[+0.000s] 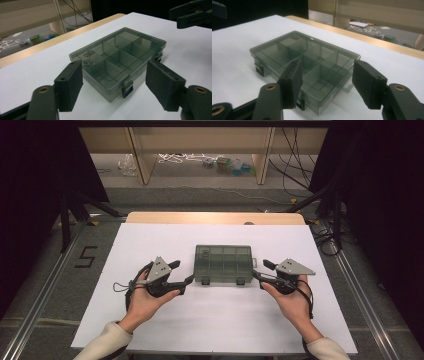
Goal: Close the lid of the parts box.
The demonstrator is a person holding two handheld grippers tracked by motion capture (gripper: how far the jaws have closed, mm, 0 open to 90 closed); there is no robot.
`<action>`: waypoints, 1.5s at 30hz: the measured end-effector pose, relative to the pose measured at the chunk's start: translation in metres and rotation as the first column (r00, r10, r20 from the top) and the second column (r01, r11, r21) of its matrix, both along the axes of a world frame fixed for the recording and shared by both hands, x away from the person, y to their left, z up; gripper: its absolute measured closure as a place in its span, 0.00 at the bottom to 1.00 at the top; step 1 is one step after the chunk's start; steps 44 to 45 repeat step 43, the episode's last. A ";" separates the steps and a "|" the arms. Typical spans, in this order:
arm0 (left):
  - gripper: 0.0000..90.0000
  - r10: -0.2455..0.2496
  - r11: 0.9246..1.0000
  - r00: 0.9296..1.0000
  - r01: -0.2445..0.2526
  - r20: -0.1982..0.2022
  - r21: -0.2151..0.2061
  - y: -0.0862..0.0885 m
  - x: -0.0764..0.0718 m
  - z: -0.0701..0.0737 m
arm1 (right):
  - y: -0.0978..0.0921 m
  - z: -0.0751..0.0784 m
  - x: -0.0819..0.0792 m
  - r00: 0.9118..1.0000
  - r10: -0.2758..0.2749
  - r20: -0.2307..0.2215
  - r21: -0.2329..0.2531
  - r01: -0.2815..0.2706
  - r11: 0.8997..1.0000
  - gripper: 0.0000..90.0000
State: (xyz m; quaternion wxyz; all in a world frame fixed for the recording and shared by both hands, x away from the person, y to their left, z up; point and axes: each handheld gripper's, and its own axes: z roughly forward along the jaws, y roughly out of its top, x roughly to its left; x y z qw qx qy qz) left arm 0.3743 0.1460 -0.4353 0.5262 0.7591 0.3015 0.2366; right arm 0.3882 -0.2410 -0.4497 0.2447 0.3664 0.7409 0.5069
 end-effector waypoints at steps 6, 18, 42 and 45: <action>0.27 -0.011 1.000 1.000 0.011 0.009 -0.029 0.020 -0.016 0.000 | -0.013 -0.002 -0.018 1.000 0.018 0.021 0.024 -0.019 1.000 0.39; 0.26 0.021 0.996 0.999 -0.017 0.037 -0.090 0.051 -0.041 -0.012 | -0.029 -0.010 -0.047 1.000 0.009 0.024 0.047 -0.010 0.999 0.36; 0.27 0.050 0.995 0.998 -0.047 0.033 -0.089 0.065 -0.050 -0.034 | -0.027 -0.021 -0.060 0.998 -0.001 0.060 0.039 -0.002 0.999 0.36; 0.27 0.051 0.995 0.998 -0.047 0.035 -0.088 0.065 -0.050 -0.034 | -0.027 -0.020 -0.060 0.998 -0.001 0.061 0.040 -0.001 0.999 0.36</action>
